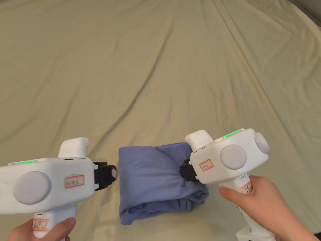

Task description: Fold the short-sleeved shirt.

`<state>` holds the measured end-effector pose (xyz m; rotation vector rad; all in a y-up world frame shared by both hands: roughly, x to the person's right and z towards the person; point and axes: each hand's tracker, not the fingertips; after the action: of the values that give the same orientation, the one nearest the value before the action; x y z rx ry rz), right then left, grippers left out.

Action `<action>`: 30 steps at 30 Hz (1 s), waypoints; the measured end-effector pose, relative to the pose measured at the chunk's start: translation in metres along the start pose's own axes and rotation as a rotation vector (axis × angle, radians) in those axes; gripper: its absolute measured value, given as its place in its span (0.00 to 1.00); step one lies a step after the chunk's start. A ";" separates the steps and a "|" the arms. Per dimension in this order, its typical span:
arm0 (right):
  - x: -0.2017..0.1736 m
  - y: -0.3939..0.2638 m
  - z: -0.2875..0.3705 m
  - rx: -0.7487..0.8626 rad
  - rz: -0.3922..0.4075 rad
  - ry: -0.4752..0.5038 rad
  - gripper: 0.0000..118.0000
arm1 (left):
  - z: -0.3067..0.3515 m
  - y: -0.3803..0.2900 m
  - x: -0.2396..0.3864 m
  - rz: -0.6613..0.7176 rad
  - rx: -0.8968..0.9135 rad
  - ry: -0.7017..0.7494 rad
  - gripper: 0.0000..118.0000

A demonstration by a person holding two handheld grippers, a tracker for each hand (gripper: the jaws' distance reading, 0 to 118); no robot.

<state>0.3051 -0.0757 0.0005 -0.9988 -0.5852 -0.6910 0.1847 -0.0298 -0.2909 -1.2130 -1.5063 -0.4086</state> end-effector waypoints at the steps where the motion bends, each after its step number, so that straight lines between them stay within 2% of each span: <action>1: 0.001 0.000 0.001 -0.002 0.007 0.009 0.02 | -0.007 0.002 -0.019 0.111 -0.015 -0.154 0.83; 2: 0.001 0.000 0.002 -0.002 0.011 0.013 0.02 | -0.016 0.001 -0.032 0.215 -0.049 -0.261 0.86; 3: 0.002 0.000 0.002 -0.003 0.015 0.018 0.02 | -0.028 -0.004 -0.041 0.272 -0.087 -0.306 0.86; 6: 0.003 0.000 0.003 -0.003 0.021 0.030 0.02 | -0.047 -0.010 -0.047 0.258 -0.098 -0.255 0.86; 10: 0.006 0.002 0.002 -0.009 0.024 0.049 0.02 | -0.085 -0.019 -0.042 0.351 -0.150 -0.442 0.86; 13: 0.008 0.002 0.001 -0.009 0.021 0.058 0.02 | -0.085 -0.018 -0.019 0.185 -0.113 -0.373 0.84; 15: 0.008 0.001 0.002 -0.005 0.020 0.059 0.02 | -0.082 -0.016 -0.030 0.195 -0.114 -0.357 0.40; 18: 0.007 0.003 0.003 0.011 0.012 0.089 0.02 | -0.078 -0.014 -0.039 0.225 -0.139 -0.367 0.39; 23: -0.012 0.010 0.010 0.038 0.035 0.104 0.02 | -0.050 -0.001 -0.039 0.137 -0.152 -0.300 0.39; 27: -0.033 0.024 0.020 0.071 0.075 0.121 0.02 | 0.010 0.019 -0.078 0.068 -0.118 -0.154 0.39; 30: -0.049 0.038 0.022 0.087 0.105 0.128 0.02 | 0.066 0.035 -0.132 0.072 -0.107 0.040 0.39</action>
<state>0.2989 -0.0301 -0.0461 -0.8914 -0.4439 -0.6261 0.1619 -0.0241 -0.4405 -1.3321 -1.4173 -0.4675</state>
